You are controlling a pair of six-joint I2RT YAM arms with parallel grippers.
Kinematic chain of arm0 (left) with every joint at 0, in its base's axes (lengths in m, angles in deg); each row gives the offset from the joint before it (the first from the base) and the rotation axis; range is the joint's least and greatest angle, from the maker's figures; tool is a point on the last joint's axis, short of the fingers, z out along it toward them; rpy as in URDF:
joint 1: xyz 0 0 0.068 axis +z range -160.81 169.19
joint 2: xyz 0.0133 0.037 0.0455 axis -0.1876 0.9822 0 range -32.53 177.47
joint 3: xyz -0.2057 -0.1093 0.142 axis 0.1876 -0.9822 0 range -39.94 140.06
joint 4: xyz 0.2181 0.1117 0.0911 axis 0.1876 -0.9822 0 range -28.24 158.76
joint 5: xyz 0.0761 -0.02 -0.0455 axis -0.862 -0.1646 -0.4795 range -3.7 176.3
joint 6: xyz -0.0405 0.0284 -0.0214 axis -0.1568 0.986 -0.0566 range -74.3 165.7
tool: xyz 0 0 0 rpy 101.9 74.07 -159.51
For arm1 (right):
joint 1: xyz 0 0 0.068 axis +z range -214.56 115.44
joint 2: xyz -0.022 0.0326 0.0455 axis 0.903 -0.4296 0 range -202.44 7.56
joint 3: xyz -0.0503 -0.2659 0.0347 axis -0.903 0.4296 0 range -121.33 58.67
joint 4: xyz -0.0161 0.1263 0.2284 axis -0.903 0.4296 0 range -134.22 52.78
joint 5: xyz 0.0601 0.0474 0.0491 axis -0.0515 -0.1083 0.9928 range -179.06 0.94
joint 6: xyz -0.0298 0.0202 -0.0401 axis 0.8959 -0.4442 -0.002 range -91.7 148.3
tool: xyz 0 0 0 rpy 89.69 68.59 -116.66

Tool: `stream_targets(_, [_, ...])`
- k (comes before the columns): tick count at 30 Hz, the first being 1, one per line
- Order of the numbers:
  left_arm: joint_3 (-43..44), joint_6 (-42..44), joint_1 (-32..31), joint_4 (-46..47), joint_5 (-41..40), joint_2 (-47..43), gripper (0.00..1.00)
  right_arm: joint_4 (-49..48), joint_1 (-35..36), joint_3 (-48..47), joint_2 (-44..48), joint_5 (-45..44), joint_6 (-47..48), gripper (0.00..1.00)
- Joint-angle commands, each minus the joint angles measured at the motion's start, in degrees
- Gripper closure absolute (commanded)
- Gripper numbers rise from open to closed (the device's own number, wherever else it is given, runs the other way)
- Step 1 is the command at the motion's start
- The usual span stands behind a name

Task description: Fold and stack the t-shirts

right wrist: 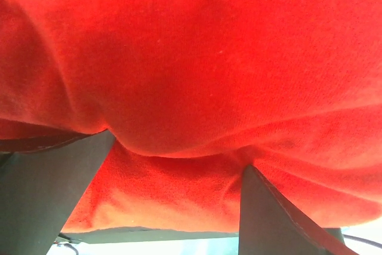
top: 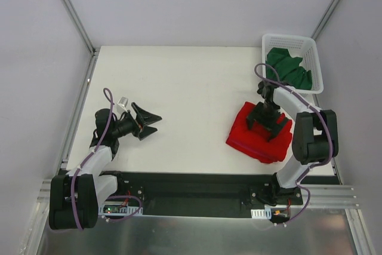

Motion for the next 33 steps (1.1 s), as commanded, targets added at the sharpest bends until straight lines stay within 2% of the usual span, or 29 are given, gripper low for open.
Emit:
stream_targets(1, [0.9, 0.6, 0.2, 0.7, 2.2, -1.7, 0.01, -2.4, -2.3, 2.1, 1.1, -2.0, -2.5, 0.04])
stream_targets(12, [-0.5, 0.0, 0.2, 0.8, 2.2, -3.2, 0.01, -5.9, -11.3, 7.6, 3.8, 0.8, -3.9, 0.04])
stream_targets(27, [-1.5, -0.8, 0.2, 2.1, 1.7, -3.4, 0.01, -7.7, -32.4, 12.2, 7.9, 4.9, -2.2, 0.04])
stream_targets(33, [-1.6, -0.8, 0.2, 2.1, 1.7, -3.3, 0.01, -8.8, -38.7, 14.4, 8.4, 8.1, -3.8, 0.04])
